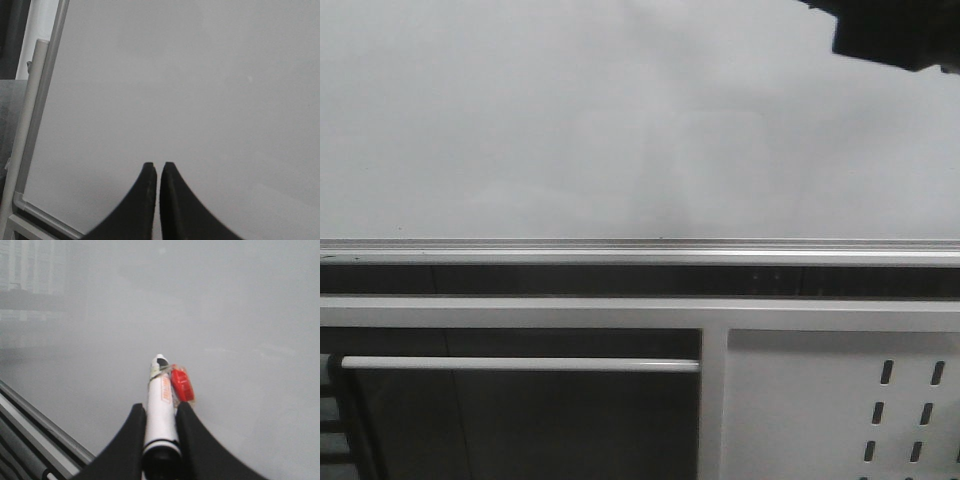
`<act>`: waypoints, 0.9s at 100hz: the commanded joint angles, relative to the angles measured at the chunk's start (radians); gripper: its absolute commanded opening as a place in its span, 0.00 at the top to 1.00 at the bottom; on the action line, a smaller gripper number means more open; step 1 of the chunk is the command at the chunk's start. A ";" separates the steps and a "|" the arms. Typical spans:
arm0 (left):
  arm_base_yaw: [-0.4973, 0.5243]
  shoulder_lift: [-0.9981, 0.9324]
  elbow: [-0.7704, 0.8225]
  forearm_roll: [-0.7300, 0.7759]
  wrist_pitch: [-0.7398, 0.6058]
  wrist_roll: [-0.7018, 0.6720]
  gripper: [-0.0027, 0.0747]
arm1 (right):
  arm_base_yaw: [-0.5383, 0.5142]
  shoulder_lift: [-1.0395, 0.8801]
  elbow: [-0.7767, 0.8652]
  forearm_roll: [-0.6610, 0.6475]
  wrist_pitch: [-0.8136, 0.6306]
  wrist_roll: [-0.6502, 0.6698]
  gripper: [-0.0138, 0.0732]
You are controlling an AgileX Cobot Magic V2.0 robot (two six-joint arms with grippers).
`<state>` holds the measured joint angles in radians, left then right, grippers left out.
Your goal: Write number 1 on whiteboard
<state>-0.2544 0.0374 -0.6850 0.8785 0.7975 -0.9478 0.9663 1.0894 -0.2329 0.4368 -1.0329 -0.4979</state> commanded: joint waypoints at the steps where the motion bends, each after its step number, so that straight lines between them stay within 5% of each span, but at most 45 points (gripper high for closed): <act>1: 0.002 0.018 -0.025 0.036 -0.056 -0.009 0.99 | 0.002 0.013 -0.028 -0.001 -0.120 0.004 0.90; 90: 0.002 0.018 -0.025 0.036 -0.056 -0.009 0.99 | 0.002 0.207 -0.027 0.109 -0.156 0.024 0.90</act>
<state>-0.2544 0.0374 -0.6850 0.8785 0.7975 -0.9478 0.9663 1.2940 -0.2348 0.5426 -1.1253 -0.4826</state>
